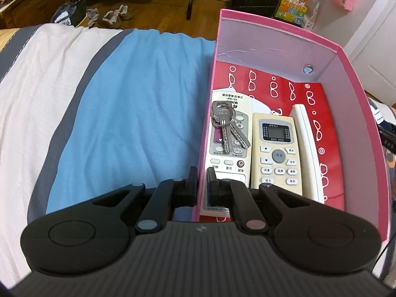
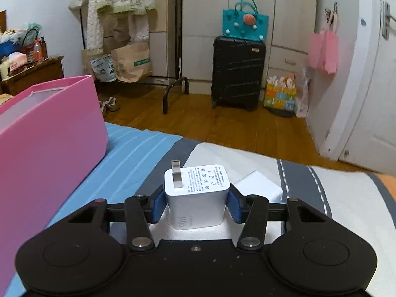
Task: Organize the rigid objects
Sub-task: 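Return the right gripper to the pile and grasp the large white charger, then carry the large white charger with the right gripper into the pink box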
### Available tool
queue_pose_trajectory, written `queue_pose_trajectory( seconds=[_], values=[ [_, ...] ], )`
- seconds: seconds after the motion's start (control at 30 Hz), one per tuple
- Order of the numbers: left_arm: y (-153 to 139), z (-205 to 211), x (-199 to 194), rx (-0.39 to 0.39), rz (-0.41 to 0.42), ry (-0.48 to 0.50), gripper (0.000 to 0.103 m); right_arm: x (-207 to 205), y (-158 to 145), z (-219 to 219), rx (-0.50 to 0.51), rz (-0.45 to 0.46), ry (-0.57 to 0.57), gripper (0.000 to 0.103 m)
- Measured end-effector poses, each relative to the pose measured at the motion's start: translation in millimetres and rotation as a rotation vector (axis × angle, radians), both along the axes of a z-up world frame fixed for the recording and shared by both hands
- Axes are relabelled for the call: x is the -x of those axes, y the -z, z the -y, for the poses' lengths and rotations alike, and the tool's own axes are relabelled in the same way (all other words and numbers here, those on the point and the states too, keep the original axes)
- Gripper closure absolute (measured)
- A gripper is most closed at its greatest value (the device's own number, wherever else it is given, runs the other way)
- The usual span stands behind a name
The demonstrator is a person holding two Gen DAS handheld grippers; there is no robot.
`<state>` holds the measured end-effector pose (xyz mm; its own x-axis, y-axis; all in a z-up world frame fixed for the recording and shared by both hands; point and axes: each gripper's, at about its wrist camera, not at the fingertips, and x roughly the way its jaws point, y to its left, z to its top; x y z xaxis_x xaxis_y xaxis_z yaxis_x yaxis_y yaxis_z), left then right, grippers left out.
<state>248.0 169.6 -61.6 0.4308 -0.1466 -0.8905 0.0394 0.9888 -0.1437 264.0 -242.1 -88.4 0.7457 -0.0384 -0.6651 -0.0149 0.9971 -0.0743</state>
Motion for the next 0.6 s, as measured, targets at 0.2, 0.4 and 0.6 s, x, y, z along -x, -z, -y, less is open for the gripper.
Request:
queue_pose_trajectory(
  seconds=[0.2, 0.4, 0.6],
  values=[
    [-5, -2, 4, 0.006, 0.021, -0.01, 0.098, 7, -14, -8, -0.093, 0.005, 0.001, 0.047],
    [-5, -6, 3, 0.027, 0.018, -0.032, 0.099, 26, -31, -26, -0.104, 0.009, -0.047, 0.047],
    [-6, -5, 4, 0.017, 0.02, -0.024, 0.099, 50, -60, -40, -0.138, 0.045, -0.086, 0.047]
  ],
)
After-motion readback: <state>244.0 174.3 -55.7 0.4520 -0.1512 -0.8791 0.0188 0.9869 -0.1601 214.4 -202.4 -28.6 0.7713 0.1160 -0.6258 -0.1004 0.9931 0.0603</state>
